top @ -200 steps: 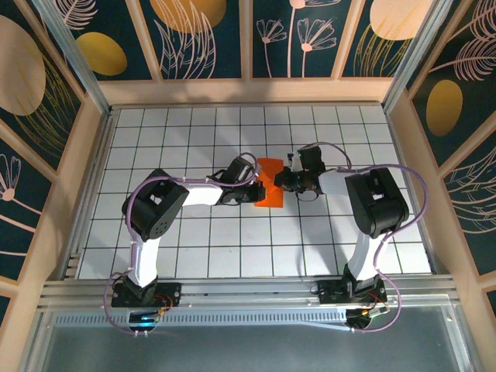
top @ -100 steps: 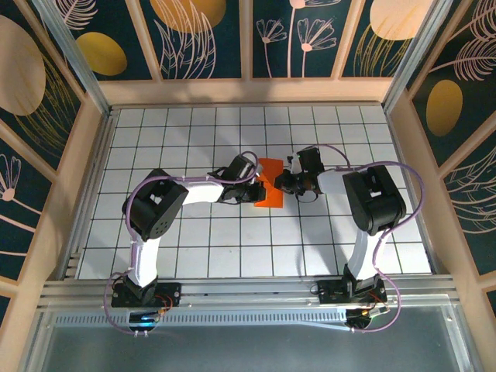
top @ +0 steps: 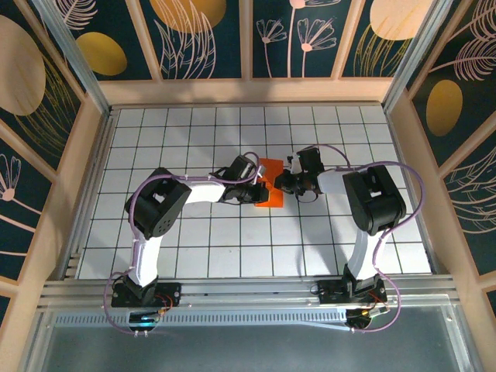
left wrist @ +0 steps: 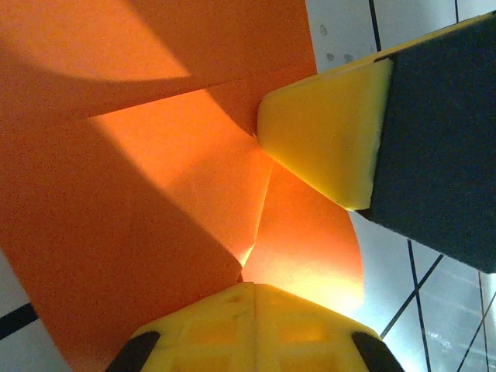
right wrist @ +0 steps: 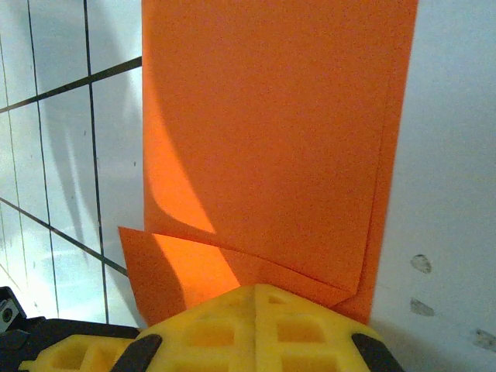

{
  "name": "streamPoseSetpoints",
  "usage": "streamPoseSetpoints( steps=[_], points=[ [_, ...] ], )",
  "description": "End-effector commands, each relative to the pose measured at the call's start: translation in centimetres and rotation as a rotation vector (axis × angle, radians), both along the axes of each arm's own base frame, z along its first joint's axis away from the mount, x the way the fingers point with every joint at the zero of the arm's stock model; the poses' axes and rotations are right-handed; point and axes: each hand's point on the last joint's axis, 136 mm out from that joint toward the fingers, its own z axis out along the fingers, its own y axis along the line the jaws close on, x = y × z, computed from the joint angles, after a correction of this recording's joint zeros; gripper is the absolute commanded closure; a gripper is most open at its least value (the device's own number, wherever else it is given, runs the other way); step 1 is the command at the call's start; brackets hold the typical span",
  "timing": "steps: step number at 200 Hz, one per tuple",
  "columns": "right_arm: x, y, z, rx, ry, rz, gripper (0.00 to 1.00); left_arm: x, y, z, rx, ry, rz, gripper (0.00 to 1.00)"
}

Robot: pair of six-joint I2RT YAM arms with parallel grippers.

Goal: Fold a paper plane with a square sheet of paper (fold left side to right side)
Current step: Fold the triangle a second time at the center of the table.

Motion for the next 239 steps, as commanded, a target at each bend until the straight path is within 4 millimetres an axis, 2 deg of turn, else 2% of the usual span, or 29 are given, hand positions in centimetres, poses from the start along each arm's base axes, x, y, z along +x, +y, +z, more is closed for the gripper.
streamPoseSetpoints(
  steps=[1,50,111,120,129,193,211,230,239],
  points=[
    [-1.9,-1.6,-3.7,-0.107,0.101,-0.015,1.0,0.8,0.0,-0.7,0.015,-0.008,0.022,1.0],
    [-1.9,-2.0,-3.9,-0.135,0.103,-0.013,1.0,0.1,1.1,-1.3,0.042,-0.001,0.034,1.0],
    [-1.5,-2.3,-3.9,-0.149,0.098,-0.01,1.0,-2.8,3.4,-2.5,0.066,0.04,0.041,1.0],
    [-1.5,-2.3,-3.9,-0.148,0.099,-0.01,1.0,-2.7,3.5,-2.2,0.061,0.032,0.046,1.0],
    [-1.5,-2.3,-3.9,-0.148,0.098,-0.009,1.0,-3.7,4.4,-3.0,0.079,0.053,0.052,1.0],
    [-1.5,-2.1,-3.6,-0.138,0.092,0.005,1.0,-5.8,6.7,-3.5,0.11,0.062,0.072,1.0],
    [-1.3,-1.4,-2.6,-0.103,0.067,0.022,1.0,-5.9,7.1,-2.6,0.096,0.04,0.093,1.0],
    [-1.1,-0.3,-0.8,-0.048,0.029,0.046,1.0,-5.3,7.1,-0.5,0.046,-0.008,0.125,1.0],
    [-1.0,0.1,0.3,-0.019,0.008,0.052,1.0,-4.9,7.0,0.5,0.026,-0.028,0.138,0.96]
  ],
)
